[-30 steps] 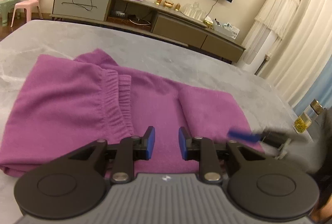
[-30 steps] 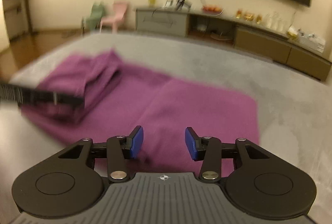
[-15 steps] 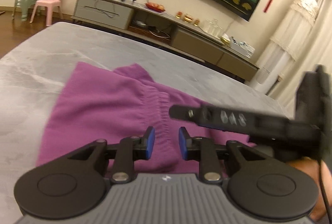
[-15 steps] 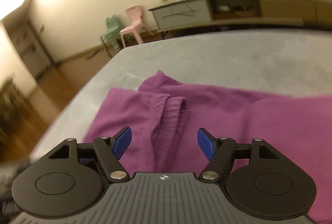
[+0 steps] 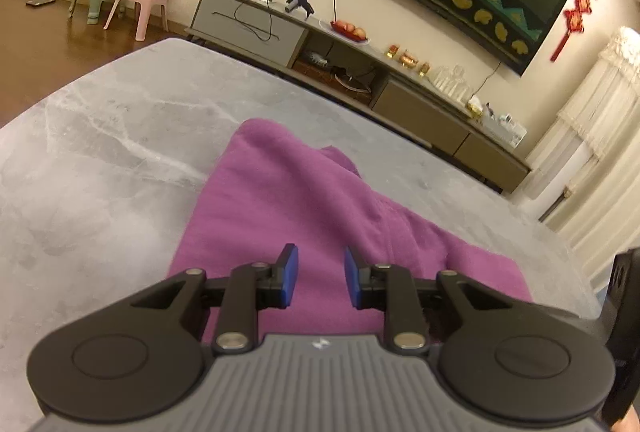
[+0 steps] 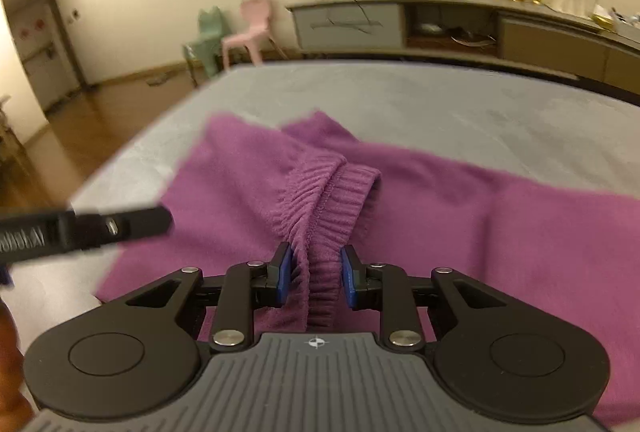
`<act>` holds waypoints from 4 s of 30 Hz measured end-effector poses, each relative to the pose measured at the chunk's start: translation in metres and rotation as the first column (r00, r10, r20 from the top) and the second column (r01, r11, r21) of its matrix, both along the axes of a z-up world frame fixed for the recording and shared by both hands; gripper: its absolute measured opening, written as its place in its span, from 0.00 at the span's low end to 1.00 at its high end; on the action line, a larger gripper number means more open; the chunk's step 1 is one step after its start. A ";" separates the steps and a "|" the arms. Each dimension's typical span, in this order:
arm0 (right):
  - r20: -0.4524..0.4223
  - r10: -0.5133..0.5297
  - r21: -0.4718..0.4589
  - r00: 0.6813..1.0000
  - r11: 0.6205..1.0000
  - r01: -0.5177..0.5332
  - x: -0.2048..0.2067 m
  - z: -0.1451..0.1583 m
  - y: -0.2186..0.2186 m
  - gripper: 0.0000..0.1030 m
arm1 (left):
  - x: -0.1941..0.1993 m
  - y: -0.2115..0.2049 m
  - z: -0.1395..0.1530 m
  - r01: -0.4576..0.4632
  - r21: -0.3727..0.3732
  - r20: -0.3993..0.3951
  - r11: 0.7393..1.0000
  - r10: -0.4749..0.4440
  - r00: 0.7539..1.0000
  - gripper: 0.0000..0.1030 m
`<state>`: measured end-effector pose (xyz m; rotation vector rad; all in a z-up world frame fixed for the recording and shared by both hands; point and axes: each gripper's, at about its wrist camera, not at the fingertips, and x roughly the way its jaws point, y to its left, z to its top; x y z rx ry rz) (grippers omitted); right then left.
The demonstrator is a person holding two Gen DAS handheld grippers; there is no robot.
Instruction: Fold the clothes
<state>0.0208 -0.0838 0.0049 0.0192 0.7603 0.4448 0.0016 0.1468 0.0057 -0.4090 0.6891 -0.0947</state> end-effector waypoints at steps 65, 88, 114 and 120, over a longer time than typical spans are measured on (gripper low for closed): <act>0.487 0.053 -0.245 0.872 0.966 0.078 -0.038 -0.096 -0.049 0.20 | 0.045 -0.198 0.029 0.564 0.091 0.007 0.821 -0.567 0.824 0.85; 0.179 0.312 -0.214 0.933 0.938 -0.272 0.066 -0.193 0.112 0.43 | 0.059 0.053 0.009 0.143 -0.126 0.018 0.982 -0.142 0.990 0.14; 0.282 0.425 -0.574 0.860 0.793 -0.204 0.083 -0.200 0.126 0.22 | 0.048 0.062 -0.021 0.087 -0.045 -0.114 0.995 -0.092 0.989 0.30; 0.341 0.481 -0.593 0.808 0.777 -0.213 0.042 -0.185 0.139 0.08 | 0.064 0.052 -0.041 0.084 -0.017 -0.178 0.996 -0.085 0.980 0.25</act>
